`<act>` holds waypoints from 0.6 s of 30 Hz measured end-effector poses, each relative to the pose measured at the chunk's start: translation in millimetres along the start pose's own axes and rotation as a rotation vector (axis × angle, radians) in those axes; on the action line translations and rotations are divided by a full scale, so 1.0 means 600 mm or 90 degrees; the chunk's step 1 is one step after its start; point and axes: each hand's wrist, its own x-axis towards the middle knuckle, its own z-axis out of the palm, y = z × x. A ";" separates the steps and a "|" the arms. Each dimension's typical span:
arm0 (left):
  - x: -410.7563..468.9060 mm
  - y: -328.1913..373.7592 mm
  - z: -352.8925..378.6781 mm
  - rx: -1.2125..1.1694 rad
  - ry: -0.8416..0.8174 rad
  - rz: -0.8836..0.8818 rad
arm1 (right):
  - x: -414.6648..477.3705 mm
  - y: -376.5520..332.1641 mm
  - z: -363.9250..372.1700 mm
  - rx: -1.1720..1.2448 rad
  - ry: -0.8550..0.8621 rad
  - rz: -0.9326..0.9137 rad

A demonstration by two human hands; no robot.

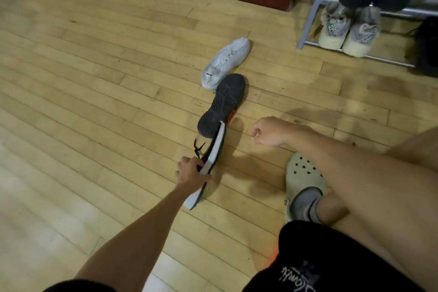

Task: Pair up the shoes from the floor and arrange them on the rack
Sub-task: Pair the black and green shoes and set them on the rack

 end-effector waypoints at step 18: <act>-0.062 -0.022 0.108 -0.037 -0.136 -0.130 | -0.055 0.016 -0.003 0.010 0.006 -0.016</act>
